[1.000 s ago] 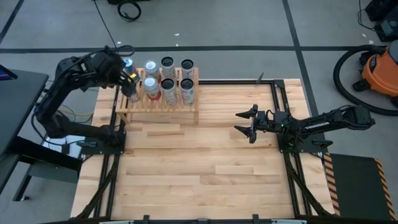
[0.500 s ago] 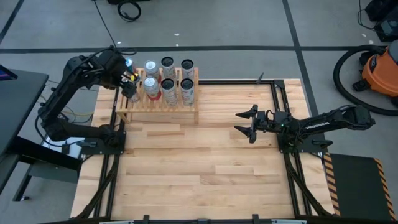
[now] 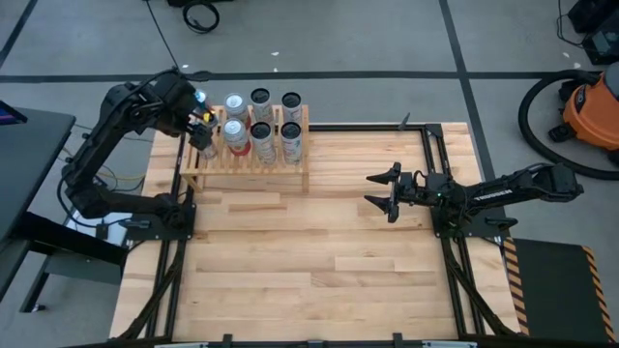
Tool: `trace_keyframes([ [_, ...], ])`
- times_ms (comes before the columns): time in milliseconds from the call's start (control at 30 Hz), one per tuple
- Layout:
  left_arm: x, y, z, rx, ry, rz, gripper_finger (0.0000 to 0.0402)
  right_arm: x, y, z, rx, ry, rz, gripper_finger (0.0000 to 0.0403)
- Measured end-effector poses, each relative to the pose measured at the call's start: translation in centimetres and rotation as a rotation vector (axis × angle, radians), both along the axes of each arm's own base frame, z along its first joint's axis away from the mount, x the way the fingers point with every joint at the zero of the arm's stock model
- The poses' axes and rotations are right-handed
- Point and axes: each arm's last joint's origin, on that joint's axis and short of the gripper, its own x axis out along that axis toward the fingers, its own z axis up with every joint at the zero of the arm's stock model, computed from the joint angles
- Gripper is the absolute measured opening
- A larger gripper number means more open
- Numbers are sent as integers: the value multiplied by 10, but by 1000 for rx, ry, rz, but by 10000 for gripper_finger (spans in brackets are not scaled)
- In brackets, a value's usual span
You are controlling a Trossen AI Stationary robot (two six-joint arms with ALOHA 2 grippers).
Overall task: Place canned beverage on shelf
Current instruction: Adjust the blue soda can
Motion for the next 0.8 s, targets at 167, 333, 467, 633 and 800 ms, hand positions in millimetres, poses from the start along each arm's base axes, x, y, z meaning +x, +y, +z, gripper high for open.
trace_keyframes([
  [167, 0, 3, -1, -22, -11, 1, 316, 0, 0, 0, 0, 0, 0, 317],
  [333, -2, 5, -1, -35, -20, 3, 316, 0, 0, 0, 0, 0, 0, 317],
  [467, -4, 7, -1, -38, -23, 13, 316, 0, 0, 0, 0, 0, 0, 317],
  [633, -3, 7, -2, -47, -31, 7, 308, 0, 0, 0, 0, 0, 0, 317],
  [800, 1, 11, -4, -61, -19, 7, 288, 0, 0, 0, 0, 0, 0, 317],
])
